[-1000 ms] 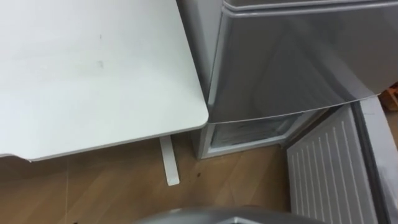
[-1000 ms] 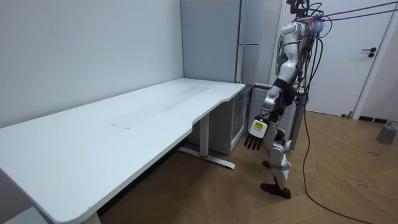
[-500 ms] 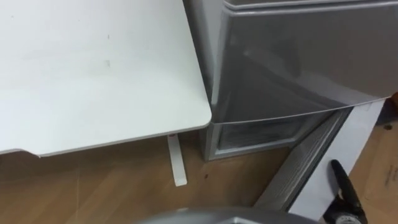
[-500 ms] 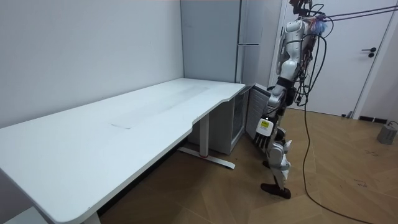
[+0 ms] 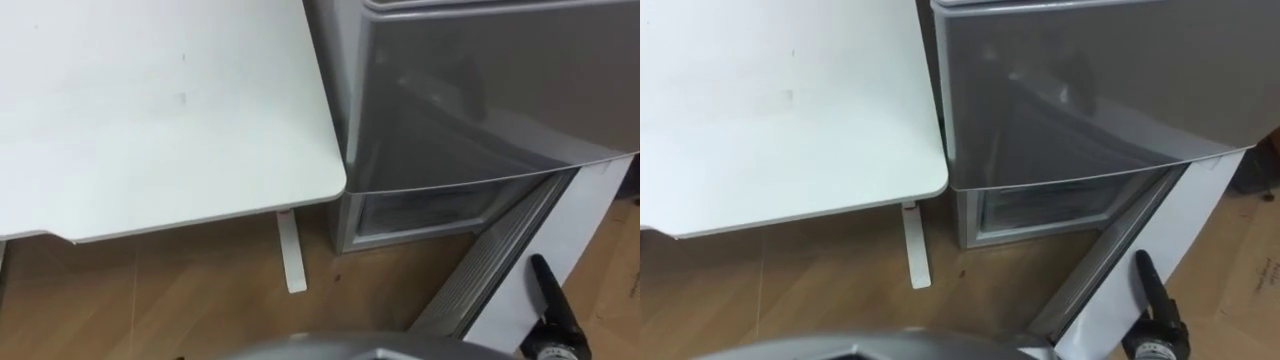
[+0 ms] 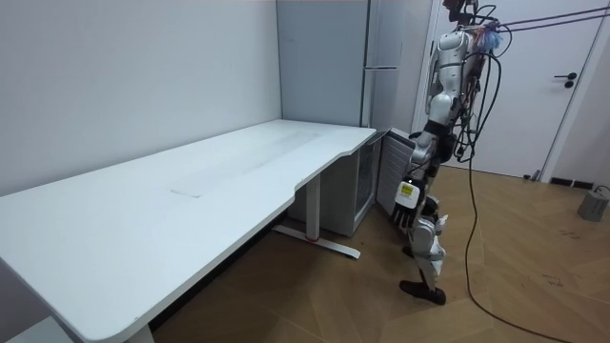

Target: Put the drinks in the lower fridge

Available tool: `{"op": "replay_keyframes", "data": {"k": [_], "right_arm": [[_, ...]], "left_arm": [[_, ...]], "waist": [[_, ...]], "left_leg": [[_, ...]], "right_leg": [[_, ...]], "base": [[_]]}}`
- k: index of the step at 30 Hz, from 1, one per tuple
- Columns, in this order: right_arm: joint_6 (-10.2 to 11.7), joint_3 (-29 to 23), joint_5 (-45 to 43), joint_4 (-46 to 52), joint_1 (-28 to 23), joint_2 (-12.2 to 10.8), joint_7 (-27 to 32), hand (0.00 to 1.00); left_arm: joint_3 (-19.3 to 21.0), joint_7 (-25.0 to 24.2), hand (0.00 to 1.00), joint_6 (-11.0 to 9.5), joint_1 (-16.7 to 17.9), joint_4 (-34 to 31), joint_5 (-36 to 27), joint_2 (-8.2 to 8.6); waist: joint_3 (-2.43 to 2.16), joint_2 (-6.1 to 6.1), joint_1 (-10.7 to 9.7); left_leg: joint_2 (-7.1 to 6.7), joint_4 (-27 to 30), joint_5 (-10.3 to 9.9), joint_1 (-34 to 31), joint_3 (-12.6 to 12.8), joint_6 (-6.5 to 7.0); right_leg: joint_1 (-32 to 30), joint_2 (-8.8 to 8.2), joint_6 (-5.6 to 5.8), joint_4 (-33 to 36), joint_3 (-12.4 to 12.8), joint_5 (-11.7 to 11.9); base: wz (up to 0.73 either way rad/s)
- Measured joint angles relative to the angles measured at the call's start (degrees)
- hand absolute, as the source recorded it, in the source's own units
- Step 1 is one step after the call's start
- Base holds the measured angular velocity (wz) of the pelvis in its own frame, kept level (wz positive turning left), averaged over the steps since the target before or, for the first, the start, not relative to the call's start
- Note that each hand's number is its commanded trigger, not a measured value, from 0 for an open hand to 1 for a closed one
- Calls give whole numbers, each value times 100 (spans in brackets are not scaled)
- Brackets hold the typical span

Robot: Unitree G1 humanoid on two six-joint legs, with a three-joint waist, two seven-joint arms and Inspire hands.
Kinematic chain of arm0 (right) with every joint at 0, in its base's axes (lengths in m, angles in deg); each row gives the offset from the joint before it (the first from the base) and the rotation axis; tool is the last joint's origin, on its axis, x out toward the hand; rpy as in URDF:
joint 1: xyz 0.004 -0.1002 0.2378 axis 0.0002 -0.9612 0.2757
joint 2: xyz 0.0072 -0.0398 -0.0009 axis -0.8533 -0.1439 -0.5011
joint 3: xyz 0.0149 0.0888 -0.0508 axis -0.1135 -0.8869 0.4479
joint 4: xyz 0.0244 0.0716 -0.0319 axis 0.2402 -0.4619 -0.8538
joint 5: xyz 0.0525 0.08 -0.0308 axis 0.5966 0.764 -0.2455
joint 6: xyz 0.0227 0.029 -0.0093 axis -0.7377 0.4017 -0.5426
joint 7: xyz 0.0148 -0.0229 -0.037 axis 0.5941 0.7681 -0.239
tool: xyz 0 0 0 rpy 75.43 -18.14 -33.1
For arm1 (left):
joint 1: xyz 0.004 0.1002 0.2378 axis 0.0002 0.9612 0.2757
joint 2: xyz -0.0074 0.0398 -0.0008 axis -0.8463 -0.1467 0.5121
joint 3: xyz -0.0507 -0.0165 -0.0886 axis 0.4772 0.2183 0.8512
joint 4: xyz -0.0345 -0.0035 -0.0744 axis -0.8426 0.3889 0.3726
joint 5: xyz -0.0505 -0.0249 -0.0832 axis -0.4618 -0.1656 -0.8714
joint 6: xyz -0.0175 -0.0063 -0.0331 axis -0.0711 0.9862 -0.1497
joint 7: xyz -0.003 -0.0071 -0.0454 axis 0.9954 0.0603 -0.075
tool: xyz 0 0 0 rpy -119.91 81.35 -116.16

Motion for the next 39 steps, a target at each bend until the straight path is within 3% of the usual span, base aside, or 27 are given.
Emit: {"op": "replay_keyframes", "data": {"k": [10,14,18,22,30,39], "right_arm": [[292,676,486,329,-164,9,250,0],[336,801,470,421,-186,39,286,0],[337,999,468,800,-134,113,360,0],[388,1100,461,1052,-105,38,386,0],[400,1328,431,1245,-98,38,387,0],[340,1353,342,1222,-102,5,387,0]], "left_arm": [[-372,-297,0,175,17,-3,92,42],[-418,-395,0,236,-2,4,219,83],[-784,-494,0,309,-60,-2,215,83],[-900,-515,0,374,-175,108,209,81],[-1107,-349,0,448,-561,103,247,74],[-1100,-375,0,474,-546,96,329,64]], "waist": [[24,-132,147],[28,-113,178],[56,-22,298],[51,5,280],[2,-80,263],[9,-114,263]], "left_leg": [[-10,138,3,-221,-32,7],[2,131,4,-220,10,6],[24,100,4,-223,317,8],[9,64,7,-256,448,15],[-5,143,7,-377,532,17],[-2,124,-1,-239,609,13]], "right_leg": [[-172,-2,-4,17,21,19],[-207,16,-16,24,75,39],[-426,53,-35,114,315,140],[-628,67,-40,248,458,161],[-960,96,-85,533,554,133],[-881,96,-86,595,570,104]], "base": [[-1],[-9],[-40],[-29],[-15],[-5]]}}
